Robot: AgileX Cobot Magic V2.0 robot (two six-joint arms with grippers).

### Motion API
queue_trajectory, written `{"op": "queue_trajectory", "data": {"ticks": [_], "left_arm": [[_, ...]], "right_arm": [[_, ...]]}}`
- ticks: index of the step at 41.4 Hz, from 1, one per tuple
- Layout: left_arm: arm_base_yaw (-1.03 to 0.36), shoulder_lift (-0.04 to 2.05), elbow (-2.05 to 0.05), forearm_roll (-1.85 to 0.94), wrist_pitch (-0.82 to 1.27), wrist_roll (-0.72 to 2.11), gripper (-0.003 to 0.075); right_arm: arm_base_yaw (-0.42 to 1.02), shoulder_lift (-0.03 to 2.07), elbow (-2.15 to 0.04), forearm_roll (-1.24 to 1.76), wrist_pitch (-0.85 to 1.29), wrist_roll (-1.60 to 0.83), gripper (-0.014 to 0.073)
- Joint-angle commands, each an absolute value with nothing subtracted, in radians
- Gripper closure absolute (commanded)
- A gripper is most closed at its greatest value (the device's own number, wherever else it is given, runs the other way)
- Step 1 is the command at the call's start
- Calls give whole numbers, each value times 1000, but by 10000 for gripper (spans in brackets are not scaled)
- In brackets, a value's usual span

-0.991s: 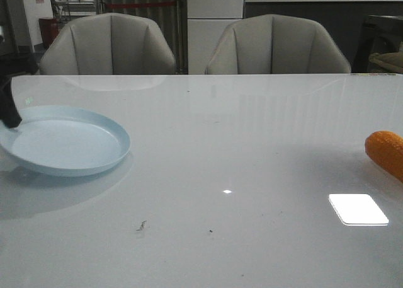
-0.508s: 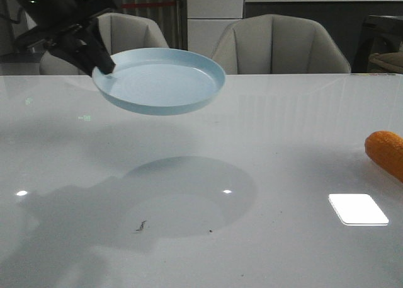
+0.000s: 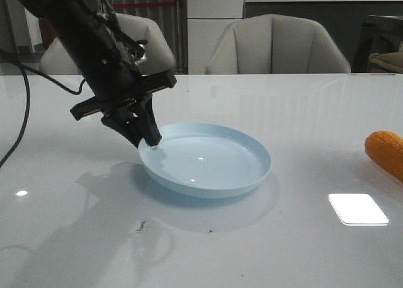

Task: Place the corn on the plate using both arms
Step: 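Push the light blue plate with the left gripper toward the table center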

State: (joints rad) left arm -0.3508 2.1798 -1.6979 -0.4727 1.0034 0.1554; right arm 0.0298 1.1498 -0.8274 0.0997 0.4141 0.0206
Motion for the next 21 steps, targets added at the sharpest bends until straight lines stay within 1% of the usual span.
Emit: {"op": "queue_trajectory", "data": {"ticks": [1,13,21], "left_arm": [[-358,2139,-1732,-506,988,150,624],[-358,2144,-1732,-503,956,160,620],[-348,2144,-1732,-499,982,163,619]], "right_arm": [[29,1130,-861,103,352,17,-17],[29,1130,-861,103,353,17,-17],[29,1130,-861,103,353,17,-17]]}}
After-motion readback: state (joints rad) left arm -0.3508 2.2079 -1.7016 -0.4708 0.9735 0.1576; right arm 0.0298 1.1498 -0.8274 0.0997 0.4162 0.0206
